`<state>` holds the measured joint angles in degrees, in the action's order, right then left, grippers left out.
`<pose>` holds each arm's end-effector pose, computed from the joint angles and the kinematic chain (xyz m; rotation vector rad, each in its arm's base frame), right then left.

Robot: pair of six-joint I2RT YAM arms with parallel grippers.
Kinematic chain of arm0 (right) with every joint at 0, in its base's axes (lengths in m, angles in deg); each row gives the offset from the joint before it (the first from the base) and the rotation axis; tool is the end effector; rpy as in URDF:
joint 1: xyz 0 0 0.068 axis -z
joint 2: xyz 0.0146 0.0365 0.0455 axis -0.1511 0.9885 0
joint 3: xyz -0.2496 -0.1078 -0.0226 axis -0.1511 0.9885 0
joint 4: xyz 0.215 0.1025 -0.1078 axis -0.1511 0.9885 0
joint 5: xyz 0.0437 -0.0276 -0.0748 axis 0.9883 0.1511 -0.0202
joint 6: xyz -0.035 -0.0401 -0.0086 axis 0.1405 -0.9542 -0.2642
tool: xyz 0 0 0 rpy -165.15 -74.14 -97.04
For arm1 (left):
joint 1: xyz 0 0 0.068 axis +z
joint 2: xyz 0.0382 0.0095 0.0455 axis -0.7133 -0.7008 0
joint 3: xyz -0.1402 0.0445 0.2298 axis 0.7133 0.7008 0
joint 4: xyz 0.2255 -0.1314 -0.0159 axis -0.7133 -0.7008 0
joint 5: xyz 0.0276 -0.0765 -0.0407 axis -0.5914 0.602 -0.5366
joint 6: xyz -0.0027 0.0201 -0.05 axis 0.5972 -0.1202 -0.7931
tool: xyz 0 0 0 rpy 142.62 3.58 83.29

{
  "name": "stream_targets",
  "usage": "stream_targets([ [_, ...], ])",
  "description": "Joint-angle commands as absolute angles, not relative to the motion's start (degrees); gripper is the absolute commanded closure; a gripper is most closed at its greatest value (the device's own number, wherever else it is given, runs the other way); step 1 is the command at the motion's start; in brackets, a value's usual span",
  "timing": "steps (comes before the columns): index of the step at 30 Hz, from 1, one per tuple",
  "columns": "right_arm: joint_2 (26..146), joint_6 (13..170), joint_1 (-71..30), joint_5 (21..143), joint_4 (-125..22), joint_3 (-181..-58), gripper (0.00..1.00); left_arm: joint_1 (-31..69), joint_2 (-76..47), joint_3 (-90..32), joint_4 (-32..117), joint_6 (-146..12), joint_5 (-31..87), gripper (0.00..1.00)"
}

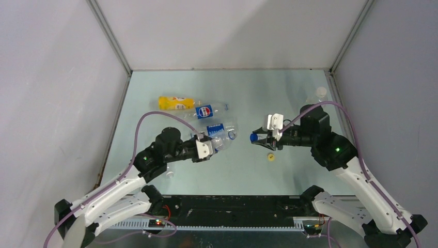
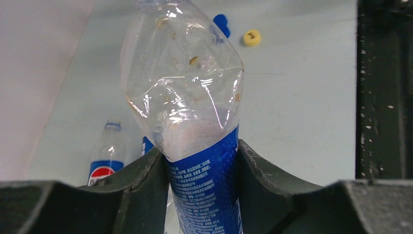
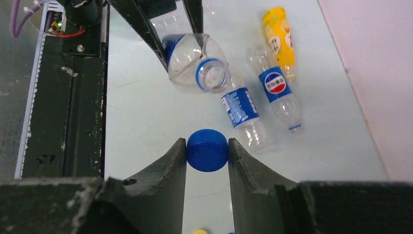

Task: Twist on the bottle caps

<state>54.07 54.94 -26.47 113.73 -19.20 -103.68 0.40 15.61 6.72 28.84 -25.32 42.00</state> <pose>0.1271 0.1169 0.3784 -1.3887 1.3506 0.7278 0.1209 -0.1404 0.2868 1.3770 1.3481 -0.5385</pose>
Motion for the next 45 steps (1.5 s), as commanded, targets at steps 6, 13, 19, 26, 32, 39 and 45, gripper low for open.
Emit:
stream_targets([
  [6,55.4,41.8,-28.1,122.5,-19.3,-106.9,0.93,0.1,14.5,2.1,26.2,-18.3,54.3,0.52],
  [13,57.3,36.9,-31.5,120.0,-19.0,-107.8,0.94,-0.2,11.7,-2.2,20.8,-17.8,57.2,0.53],
  [19,58.8,33.7,-34.4,117.0,-17.2,-109.1,0.94,-0.5,11.1,-3.8,18.0,-17.0,57.2,0.54],
  [26,59.4,32.4,-35.9,116.8,-17.3,-109.1,0.95,-1.0,10.5,-5.8,14.7,-16.0,57.8,0.54],
  [32,60.1,30.7,-37.3,118.3,-15.5,-109.1,0.95,-1.2,10.5,-7.1,13.1,-15.0,60.0,0.54],
  [39,61.1,29.6,-38.5,119.0,-15.0,-109.1,0.95,-1.2,9.5,-9.4,9.1,-14.2,62.6,0.54],
  [45,62.4,28.8,-40.1,119.8,-13.6,-109.1,0.97,-1.2,9.0,-11.8,4.3,-11.5,65.8,0.54],
])
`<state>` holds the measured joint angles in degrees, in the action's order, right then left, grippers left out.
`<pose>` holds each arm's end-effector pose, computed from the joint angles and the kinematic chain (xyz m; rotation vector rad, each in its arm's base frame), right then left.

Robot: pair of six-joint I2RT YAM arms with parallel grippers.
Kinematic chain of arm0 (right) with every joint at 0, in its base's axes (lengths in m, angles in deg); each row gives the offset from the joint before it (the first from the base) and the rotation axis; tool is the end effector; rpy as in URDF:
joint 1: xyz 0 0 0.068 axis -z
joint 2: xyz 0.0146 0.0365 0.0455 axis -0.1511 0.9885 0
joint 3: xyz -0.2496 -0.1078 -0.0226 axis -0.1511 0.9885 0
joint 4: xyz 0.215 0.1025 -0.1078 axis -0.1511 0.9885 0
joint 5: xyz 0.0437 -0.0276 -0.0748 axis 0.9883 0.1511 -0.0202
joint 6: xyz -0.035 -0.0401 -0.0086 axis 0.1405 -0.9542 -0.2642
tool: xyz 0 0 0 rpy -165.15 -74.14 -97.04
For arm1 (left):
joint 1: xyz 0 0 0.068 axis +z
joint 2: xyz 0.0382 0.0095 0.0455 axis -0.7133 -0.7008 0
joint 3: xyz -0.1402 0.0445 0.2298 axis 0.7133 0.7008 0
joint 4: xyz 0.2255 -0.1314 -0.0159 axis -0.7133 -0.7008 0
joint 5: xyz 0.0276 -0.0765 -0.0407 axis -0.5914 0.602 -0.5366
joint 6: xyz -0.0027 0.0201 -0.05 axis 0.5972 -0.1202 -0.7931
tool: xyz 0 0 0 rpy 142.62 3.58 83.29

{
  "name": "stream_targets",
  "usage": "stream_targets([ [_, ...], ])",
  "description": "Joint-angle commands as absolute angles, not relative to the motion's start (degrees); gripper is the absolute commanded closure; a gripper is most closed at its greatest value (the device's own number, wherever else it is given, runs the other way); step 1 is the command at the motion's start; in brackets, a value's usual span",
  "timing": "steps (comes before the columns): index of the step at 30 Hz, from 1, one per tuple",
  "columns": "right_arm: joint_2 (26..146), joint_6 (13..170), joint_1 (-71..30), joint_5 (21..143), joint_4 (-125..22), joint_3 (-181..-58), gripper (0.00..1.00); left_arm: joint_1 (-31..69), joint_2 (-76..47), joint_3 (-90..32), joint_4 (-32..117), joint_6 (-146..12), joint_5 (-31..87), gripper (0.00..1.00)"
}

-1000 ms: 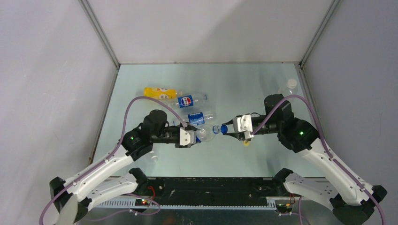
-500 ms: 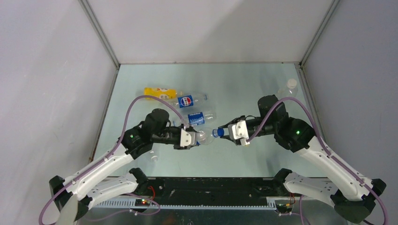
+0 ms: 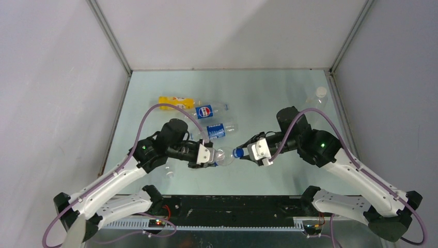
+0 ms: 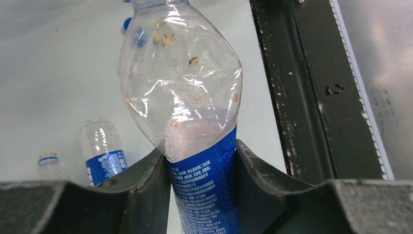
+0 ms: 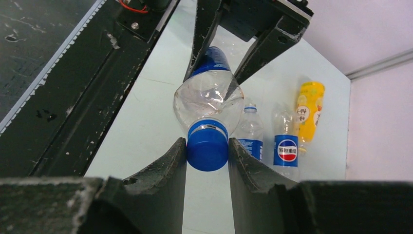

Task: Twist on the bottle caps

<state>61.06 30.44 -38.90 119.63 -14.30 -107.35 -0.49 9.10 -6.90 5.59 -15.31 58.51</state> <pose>0.1121 0.1601 0.3727 -1.8139 0.8776 0.7455 0.1119 -0.1479 0.3142 1.7229 1.2805 -0.7889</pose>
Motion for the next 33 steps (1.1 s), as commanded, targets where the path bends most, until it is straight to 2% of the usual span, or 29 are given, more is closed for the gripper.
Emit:
stream_targets([
  [1,62.6,28.9,-40.7,119.7,-13.6,-109.1,0.97,-1.2,8.8,-12.9,2.1,-11.1,66.2,0.54],
  [10,64.5,27.5,-43.4,118.6,-14.3,-109.1,1.00,-1.3,9.1,-13.4,2.6,-13.1,70.6,0.54],
  [23,66.6,23.1,-45.7,113.9,-13.7,-108.1,1.00,-0.5,9.3,-8.6,11.8,-17.0,75.4,0.53],
  [33,67.9,26.5,-45.7,114.9,-14.7,-107.8,1.00,-0.1,10.0,-5.3,22.6,-17.2,70.0,0.55],
])
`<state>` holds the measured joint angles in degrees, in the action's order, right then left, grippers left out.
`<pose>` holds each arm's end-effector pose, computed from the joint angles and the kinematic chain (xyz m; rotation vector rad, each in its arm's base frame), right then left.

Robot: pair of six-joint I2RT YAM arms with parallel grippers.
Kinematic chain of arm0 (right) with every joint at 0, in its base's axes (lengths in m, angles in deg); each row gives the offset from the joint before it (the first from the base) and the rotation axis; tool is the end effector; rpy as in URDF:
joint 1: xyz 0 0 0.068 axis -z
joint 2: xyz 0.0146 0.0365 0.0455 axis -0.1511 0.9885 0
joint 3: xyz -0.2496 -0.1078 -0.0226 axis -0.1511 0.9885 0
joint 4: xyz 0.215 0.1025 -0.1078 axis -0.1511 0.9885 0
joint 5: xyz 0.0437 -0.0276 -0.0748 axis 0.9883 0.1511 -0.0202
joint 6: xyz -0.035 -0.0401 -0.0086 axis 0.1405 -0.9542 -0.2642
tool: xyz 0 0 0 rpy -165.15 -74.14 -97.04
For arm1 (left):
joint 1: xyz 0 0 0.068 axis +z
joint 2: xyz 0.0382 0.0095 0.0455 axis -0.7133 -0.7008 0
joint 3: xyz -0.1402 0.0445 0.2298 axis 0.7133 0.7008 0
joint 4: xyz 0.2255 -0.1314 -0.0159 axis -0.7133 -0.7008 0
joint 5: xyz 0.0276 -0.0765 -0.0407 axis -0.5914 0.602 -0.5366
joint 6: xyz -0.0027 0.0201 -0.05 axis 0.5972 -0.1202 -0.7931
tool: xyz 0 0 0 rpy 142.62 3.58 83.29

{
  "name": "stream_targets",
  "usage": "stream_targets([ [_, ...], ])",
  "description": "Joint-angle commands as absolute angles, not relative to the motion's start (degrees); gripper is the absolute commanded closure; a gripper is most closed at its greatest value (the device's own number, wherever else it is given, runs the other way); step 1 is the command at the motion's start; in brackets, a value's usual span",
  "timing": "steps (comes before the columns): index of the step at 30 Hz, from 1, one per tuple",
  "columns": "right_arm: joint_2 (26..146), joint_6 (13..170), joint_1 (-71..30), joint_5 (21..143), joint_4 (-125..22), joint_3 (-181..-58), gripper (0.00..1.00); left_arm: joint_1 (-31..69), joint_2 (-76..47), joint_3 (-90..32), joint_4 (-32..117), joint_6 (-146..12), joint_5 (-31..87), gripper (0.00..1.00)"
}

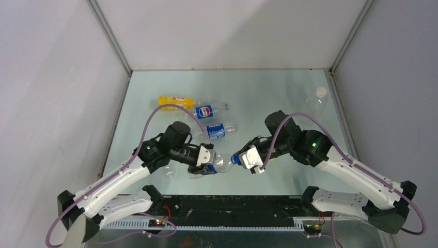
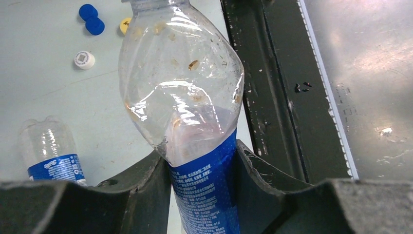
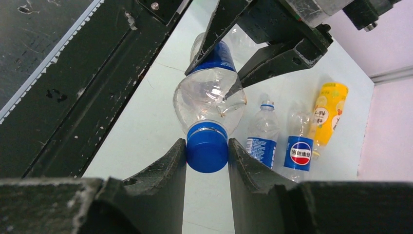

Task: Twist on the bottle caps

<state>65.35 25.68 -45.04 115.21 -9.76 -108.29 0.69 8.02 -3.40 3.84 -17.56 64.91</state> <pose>0.1051 0.1824 0.3567 -1.9703 0.8587 0.7339 0.1117 -0.1466 0.2904 1.7491 1.3705 -0.9573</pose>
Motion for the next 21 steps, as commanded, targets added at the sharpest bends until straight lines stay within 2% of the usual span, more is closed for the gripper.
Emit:
stream_targets([
  [1,68.0,27.4,-45.5,115.5,-14.8,-107.8,1.00,-0.1,10.6,-4.5,23.5,-17.4,68.9,0.55],
  [5,69.0,37.5,-44.0,116.3,-18.4,-107.8,1.00,-0.7,12.4,-1.8,29.3,-18.2,64.9,0.55],
  [15,69.9,59.0,-44.0,107.8,-22.6,-108.4,1.00,-4.1,15.0,2.6,42.6,-21.0,49.7,0.56],
  [21,70.3,68.5,-44.2,99.5,-21.9,-108.8,1.00,-4.7,14.0,0.1,41.7,-27.4,43.7,0.60],
])
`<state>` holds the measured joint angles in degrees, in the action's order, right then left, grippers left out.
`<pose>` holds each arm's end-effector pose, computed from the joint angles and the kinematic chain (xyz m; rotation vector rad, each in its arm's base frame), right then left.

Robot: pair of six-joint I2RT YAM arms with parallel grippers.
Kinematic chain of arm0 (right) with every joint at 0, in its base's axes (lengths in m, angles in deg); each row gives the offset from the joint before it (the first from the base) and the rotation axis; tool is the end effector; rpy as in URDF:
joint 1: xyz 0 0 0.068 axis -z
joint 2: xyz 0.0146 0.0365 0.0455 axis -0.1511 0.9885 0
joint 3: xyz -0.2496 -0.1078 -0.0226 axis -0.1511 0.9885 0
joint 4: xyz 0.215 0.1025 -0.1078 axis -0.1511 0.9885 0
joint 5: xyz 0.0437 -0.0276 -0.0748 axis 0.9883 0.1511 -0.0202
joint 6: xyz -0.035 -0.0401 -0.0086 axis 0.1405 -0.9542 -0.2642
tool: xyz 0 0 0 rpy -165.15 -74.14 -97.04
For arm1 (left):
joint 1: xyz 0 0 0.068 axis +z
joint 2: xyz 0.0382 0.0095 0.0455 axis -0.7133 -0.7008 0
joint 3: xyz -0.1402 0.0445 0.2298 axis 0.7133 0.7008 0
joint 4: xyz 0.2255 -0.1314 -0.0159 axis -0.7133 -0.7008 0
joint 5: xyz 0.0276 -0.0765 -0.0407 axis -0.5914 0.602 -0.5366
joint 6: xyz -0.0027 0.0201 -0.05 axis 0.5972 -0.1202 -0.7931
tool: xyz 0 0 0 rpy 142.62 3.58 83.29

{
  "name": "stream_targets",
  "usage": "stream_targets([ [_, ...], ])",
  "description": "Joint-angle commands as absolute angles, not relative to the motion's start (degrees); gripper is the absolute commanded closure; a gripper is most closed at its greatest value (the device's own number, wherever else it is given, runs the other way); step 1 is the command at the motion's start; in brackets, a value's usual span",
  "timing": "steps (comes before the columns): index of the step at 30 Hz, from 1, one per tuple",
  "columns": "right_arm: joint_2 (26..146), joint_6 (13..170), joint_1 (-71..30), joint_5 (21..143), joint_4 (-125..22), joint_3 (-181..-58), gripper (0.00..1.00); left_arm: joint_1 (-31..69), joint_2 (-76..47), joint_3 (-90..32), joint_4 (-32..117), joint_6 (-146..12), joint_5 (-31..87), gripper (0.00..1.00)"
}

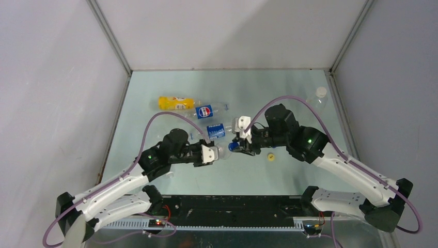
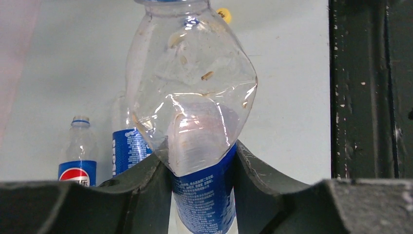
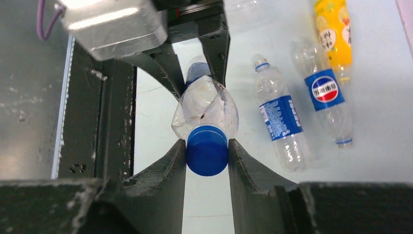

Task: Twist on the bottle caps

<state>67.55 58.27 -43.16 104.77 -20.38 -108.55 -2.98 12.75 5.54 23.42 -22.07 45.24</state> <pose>0.1295 0.1938 0.3642 -1.5720 1.4169 0.8158 0.1138 -0.1516 0.2767 1.5434 1.3431 -0.6095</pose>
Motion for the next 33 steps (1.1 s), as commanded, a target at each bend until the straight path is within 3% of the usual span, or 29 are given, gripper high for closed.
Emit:
stream_targets([
  [1,70.4,71.2,-44.0,97.8,-21.9,-108.8,1.00,-4.7,13.9,-0.3,41.8,-28.1,43.3,0.61],
  [18,75.2,109.5,-41.9,85.9,-17.0,-113.2,1.00,-6.2,13.2,-0.8,44.8,-30.5,38.2,0.67],
  [27,74.4,122.7,-39.9,81.4,-13.2,-113.2,1.00,-7.9,12.3,-0.8,45.8,-32.0,26.8,0.79],
  [33,75.3,126.3,-39.8,80.4,-13.2,-113.2,1.00,-12.4,10.3,-1.4,46.7,-30.0,16.9,0.80],
])
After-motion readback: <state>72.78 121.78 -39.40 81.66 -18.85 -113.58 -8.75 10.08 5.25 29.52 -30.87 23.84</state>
